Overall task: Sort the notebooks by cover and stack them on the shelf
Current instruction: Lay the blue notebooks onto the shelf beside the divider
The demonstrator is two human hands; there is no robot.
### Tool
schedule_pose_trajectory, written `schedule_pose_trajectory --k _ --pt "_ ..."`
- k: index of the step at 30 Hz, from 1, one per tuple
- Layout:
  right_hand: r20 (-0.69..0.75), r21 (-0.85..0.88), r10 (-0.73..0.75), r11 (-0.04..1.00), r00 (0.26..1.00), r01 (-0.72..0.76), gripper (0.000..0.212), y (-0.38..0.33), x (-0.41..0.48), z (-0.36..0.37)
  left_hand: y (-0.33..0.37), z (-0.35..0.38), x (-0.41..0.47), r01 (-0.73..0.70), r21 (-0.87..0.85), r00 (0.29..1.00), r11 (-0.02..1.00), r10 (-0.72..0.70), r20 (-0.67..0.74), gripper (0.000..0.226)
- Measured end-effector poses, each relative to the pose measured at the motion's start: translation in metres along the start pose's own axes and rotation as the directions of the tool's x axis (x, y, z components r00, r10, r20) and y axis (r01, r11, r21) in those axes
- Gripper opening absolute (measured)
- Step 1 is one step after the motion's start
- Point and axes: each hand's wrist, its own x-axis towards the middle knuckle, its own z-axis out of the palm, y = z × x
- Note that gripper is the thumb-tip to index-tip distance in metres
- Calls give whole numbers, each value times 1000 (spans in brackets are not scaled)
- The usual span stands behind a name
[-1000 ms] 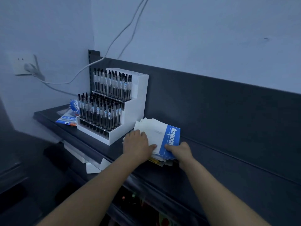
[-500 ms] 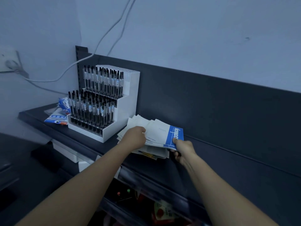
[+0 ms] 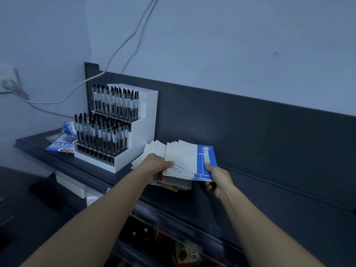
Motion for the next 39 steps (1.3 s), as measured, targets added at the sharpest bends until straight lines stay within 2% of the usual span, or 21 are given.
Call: schedule_pose_trajectory --k 5,10,12,14,18,26,33,39 --pt "-73 76 -138 987 988 143 8 4 -10 -19 0 17 -7 -55 -17 998 998 56 38 35" --pt "-194 87 -220 967 956 240 9 9 -29 -47 -1 45 -20 -146 50 982 988 139 129 10" --pt "-235 95 -237 960 943 265 7 12 -35 -63 -5 59 -25 -167 66 974 984 155 164 10" --pt "-268 93 -254 953 929 287 7 15 -42 -80 -9 74 -28 -192 87 965 978 172 197 19" --pt "-321 77 -278 945 905 317 11 20 -57 -117 -12 109 -42 -230 118 952 966 197 235 19" --pt "-406 -4 -284 951 869 309 15 29 -78 -206 -15 193 -78 -326 218 917 920 252 310 22" --pt "-435 -183 -292 955 852 234 13 39 -92 -305 -29 285 -111 -348 309 913 885 244 328 22" --pt "-416 -392 -323 907 850 153 9 44 -101 -377 -43 351 -138 -392 407 906 825 270 325 28"
